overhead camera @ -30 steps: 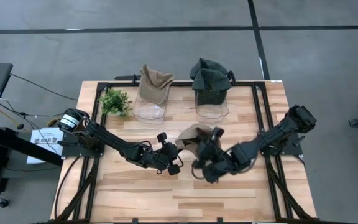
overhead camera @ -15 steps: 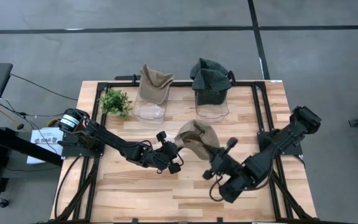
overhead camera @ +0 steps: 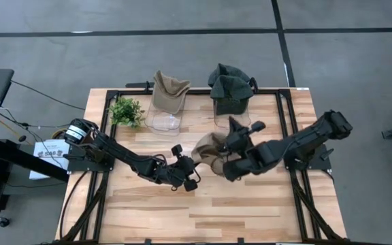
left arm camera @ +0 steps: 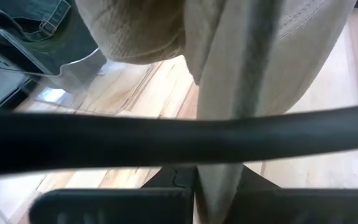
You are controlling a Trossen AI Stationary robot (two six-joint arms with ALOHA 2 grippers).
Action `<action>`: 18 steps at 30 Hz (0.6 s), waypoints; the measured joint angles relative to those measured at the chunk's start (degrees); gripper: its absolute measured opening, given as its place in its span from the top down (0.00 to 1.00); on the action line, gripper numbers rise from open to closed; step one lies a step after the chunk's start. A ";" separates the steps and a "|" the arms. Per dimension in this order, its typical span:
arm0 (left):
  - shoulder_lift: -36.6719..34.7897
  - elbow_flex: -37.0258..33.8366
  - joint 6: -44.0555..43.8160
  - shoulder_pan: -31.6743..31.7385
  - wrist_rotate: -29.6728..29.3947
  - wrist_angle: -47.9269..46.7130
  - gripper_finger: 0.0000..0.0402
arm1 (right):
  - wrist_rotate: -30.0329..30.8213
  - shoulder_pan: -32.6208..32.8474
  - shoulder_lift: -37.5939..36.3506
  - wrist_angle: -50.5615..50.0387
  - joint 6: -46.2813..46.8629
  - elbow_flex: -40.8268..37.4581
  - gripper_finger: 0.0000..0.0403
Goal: Pick & Place hat
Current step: Put the brown cap into the left transparent bin
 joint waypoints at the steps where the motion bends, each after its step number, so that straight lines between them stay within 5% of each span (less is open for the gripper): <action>1: 0.00 0.00 0.00 -0.09 0.06 -0.01 0.97 | 0.48 -0.48 -0.59 -0.10 -0.44 0.21 1.00; 10: 0.00 0.00 0.04 -0.10 1.16 0.03 0.97 | 0.76 -6.90 -5.59 -1.22 -2.06 0.59 1.00; 18: 0.00 -0.02 0.17 -0.10 1.22 0.34 0.97 | -5.87 -11.12 0.88 -1.64 0.27 0.57 1.00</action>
